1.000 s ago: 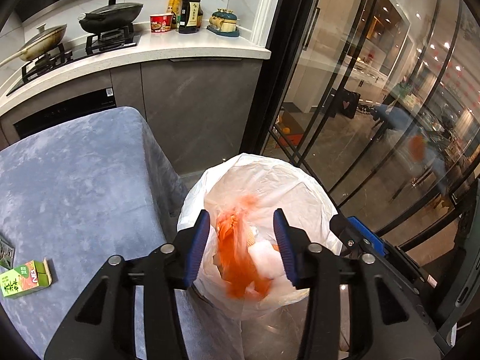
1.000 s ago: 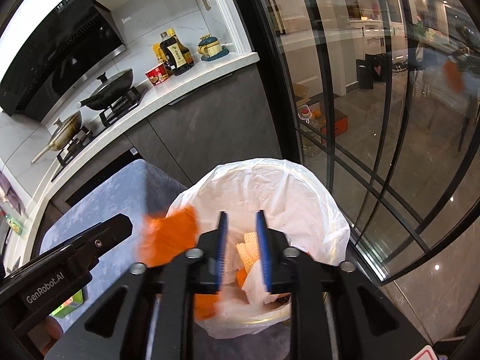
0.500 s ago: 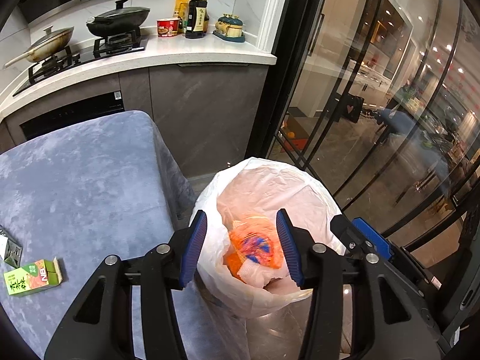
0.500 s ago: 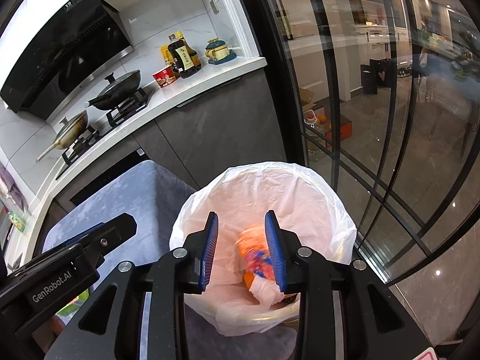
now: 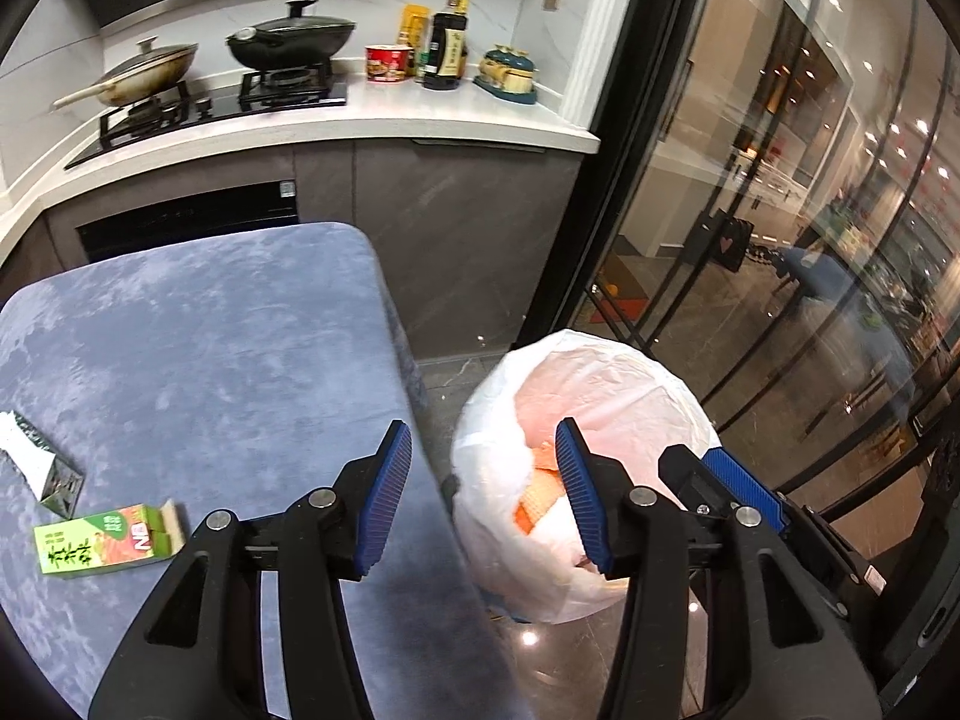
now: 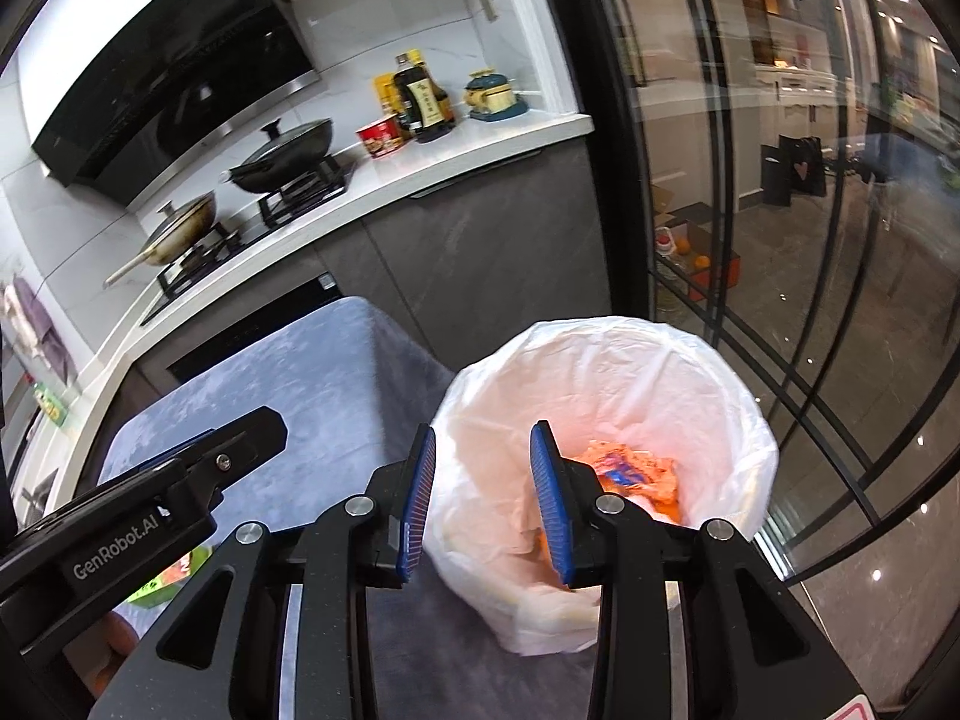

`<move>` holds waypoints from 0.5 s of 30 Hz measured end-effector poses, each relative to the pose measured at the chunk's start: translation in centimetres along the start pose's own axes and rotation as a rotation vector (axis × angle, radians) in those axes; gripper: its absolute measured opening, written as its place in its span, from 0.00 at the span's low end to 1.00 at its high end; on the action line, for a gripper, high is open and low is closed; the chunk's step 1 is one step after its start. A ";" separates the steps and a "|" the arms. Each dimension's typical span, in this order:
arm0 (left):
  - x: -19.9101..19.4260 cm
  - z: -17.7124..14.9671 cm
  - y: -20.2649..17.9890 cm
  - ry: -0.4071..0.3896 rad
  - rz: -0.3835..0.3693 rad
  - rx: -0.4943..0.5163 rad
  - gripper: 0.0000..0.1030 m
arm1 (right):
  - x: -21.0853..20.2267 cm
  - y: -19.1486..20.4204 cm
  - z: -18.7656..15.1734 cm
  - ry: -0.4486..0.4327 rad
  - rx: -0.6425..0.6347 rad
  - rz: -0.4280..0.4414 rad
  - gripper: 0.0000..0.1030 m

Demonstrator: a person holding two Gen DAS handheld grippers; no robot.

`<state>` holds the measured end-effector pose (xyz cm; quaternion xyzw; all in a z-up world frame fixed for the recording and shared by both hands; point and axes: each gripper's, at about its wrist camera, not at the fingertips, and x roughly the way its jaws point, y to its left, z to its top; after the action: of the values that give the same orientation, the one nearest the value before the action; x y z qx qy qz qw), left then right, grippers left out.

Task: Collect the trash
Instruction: 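Move both tools back over the milk carton and green box on the table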

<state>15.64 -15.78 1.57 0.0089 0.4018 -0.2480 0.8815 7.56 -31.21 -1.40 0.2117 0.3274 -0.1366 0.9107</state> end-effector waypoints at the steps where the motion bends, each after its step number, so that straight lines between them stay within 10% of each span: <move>1: -0.2 0.0 0.5 -0.002 0.006 -0.007 0.46 | 0.0 0.7 -0.1 0.003 -0.010 0.008 0.32; 15: -3.7 -0.8 10.6 -0.038 0.126 -0.154 0.57 | 1.5 10.1 -2.9 0.065 -0.138 0.104 0.38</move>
<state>17.73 -4.73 1.78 -0.0385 0.4015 -0.1606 0.9009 11.02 -21.23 -1.39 0.1694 0.3538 -0.0592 0.9180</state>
